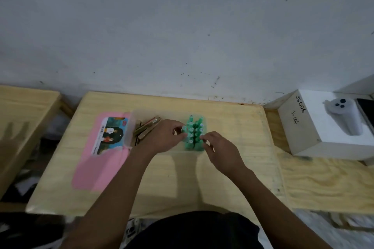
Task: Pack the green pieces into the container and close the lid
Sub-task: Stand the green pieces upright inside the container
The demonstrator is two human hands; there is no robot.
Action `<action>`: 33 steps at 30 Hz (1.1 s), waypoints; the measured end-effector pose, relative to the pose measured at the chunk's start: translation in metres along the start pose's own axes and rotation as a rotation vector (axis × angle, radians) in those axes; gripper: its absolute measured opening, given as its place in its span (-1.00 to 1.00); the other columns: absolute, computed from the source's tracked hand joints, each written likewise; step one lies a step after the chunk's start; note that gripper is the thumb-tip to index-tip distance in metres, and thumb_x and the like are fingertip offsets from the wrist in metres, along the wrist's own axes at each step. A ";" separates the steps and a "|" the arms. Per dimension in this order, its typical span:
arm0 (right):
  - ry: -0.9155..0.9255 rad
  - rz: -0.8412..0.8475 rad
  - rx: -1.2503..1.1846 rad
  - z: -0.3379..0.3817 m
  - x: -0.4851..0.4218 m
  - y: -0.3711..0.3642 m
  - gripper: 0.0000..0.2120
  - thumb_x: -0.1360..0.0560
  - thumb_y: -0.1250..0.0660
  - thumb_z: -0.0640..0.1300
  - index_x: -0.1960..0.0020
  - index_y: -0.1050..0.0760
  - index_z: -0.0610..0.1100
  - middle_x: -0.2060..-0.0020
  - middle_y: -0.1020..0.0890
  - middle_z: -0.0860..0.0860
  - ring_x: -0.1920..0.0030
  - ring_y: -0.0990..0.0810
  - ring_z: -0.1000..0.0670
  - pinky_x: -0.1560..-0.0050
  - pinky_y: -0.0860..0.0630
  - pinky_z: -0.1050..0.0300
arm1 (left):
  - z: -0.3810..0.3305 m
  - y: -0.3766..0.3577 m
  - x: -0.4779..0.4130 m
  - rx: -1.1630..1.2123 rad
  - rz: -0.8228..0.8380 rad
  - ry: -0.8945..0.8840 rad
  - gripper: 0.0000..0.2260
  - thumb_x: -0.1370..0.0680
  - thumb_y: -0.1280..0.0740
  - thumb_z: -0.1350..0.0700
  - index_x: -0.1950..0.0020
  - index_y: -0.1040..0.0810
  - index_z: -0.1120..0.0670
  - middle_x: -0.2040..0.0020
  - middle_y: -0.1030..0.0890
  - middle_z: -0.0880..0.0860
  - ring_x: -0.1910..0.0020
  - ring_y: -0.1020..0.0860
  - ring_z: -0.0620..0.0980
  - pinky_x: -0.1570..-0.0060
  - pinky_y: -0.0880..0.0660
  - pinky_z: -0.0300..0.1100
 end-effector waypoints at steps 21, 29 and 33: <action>-0.150 0.089 0.301 0.006 -0.025 -0.014 -0.72 -0.54 -0.24 -0.11 -0.18 -0.58 0.11 -0.10 -0.66 0.08 -0.12 -0.54 -0.02 -0.07 -0.39 0.05 | 0.025 -0.067 -0.001 0.011 0.104 0.294 -0.76 -0.41 -0.31 0.09 0.46 -0.45 0.09 0.49 -0.43 0.00 0.45 -0.41 0.00 0.40 -0.26 -0.19; -0.182 0.200 0.244 0.004 -0.028 -0.010 -0.73 -0.48 -0.29 0.00 -0.15 -0.60 0.12 -0.06 -0.66 0.10 -0.08 -0.59 -0.01 -0.06 -0.41 0.06 | 0.028 -0.072 -0.009 0.020 0.140 0.354 -0.80 -0.45 -0.30 0.08 0.38 -0.54 0.08 0.49 -0.46 -0.03 0.44 -0.43 0.00 0.41 -0.28 -0.22; -0.167 0.172 0.253 0.002 -0.030 -0.009 -0.78 -0.54 -0.25 -0.03 -0.06 -0.66 0.09 0.00 -0.69 0.09 -0.02 -0.62 0.00 0.04 -0.36 0.11 | 0.036 -0.074 -0.011 0.121 0.129 0.373 -0.81 -0.42 -0.39 0.04 0.21 -0.68 0.15 0.36 -0.62 0.10 0.40 -0.50 0.01 0.33 -0.36 -0.18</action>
Point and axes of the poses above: each hand's wrist, its own x-axis away from the middle knuckle, its own y-axis out of the back of the hand, z = x × y, the point moved 2 cm from there along -x, towards the middle knuckle
